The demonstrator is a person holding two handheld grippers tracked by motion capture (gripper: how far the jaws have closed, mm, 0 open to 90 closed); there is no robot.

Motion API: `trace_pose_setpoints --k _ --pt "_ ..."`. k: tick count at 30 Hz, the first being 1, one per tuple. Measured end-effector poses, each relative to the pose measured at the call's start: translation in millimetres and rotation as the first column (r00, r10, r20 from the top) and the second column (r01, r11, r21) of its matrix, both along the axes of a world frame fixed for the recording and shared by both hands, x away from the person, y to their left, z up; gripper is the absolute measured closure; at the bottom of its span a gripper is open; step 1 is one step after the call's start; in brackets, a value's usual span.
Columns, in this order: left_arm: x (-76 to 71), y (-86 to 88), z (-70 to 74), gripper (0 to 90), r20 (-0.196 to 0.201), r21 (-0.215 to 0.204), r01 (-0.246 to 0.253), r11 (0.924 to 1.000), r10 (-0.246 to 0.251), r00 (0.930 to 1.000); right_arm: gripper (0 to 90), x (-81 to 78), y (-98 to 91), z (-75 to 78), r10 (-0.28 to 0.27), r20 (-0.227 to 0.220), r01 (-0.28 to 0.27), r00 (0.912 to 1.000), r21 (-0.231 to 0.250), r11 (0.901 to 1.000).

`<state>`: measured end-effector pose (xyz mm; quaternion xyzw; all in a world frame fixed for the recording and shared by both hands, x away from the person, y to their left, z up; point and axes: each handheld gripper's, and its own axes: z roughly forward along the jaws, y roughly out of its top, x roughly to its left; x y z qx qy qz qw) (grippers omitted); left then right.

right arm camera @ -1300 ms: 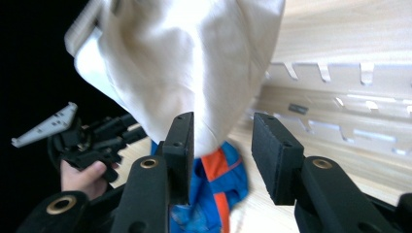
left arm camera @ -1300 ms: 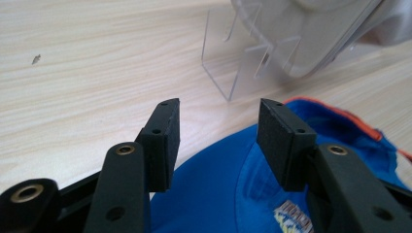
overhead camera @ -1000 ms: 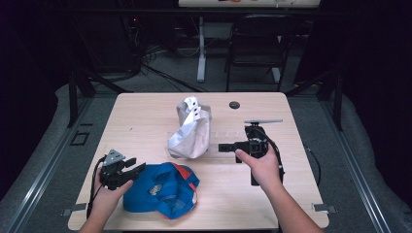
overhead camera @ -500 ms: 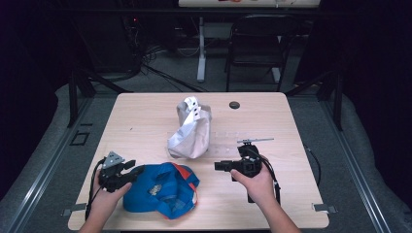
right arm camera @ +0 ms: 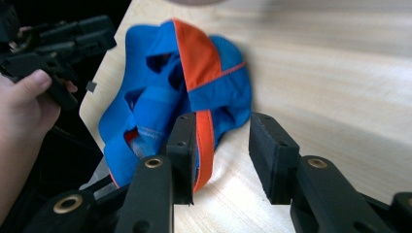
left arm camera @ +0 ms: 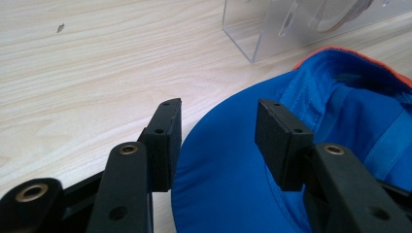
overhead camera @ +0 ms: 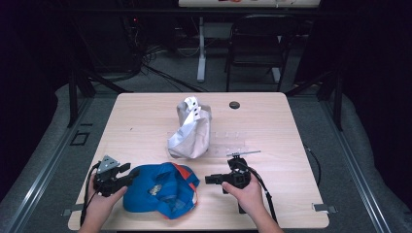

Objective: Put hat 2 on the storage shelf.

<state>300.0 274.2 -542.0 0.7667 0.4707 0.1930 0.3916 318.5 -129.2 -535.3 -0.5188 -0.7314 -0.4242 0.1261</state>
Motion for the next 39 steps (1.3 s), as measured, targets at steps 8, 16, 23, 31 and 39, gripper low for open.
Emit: trace_pose_setpoints --k 8,16,23,31,39 --pt "-2.5 1.3 -1.3 52.0 0.001 0.005 -0.005 1.0 0.005 1.0 62.9 -3.5 19.7 -25.4 0.081 -0.048 -0.08 0.9955 0.017 0.9966" --pt "-2.3 -0.2 -1.3 52.0 -0.01 0.02 0.008 0.9998 -0.007 0.9999 61.9 -4.7 31.5 -34.9 0.102 -0.082 -0.1 0.9914 0.028 0.9946" --pt "-2.4 -1.3 -2.3 52.0 -0.004 0.017 0.008 0.9998 -0.008 1.0 61.4 -2.8 37.3 -41.6 0.118 -0.109 -0.116 0.987 0.026 0.9929" --pt "-2.5 -1.9 -2.2 51.9 -0.002 0.019 0.012 0.9998 -0.012 0.9999 62.3 -1.3 41.6 -48.7 0.149 -0.148 -0.144 0.9777 0.044 0.9886" --pt "-2.4 -1.5 -2.4 52.0 -0.004 0.018 0.012 0.9998 -0.012 0.9999 65.0 -2.2 41.0 -46.1 0.161 -0.158 -0.145 0.9744 0.105 0.9838"
